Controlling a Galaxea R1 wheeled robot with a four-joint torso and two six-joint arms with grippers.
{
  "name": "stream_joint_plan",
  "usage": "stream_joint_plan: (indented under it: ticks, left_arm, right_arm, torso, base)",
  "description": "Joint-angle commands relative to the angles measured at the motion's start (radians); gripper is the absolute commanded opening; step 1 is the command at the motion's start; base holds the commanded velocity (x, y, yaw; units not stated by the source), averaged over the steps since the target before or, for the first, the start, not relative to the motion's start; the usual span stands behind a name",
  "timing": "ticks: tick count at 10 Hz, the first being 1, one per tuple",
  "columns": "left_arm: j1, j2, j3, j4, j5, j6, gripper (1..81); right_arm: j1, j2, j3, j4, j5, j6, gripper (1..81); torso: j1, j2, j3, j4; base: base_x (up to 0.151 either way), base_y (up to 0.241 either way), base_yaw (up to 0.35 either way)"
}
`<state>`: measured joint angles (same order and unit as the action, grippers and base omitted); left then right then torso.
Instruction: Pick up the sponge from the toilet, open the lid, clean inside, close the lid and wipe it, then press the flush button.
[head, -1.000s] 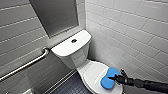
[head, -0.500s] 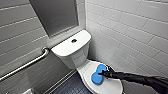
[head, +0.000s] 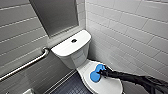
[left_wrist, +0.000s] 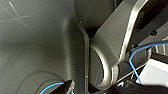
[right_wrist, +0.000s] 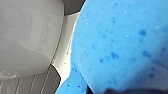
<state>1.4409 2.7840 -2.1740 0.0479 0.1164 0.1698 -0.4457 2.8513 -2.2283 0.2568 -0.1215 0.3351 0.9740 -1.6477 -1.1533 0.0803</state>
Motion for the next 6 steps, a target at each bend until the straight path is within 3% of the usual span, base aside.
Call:
stream_joint_plan:
  ticks: [1,6]
  left_arm:
    - [0.014,-0.007,0.017,-0.016,0.091,0.002,81.1]
    - [0.016,-0.012,0.016,-0.014,0.091,0.002,81.1]
  right_arm:
    - [0.035,-0.074,0.099,-0.002,-0.009,0.005,1.0]
    - [-0.101,-0.375,0.389,0.01,0.103,0.025,1.0]
  torso:
    - [0.0,0.0,0.0,0.0]
    - [0.0,0.0,0.0,0.0]
  base:
    - [0.0,0.0,0.0]
    - [0.0,0.0,0.0]
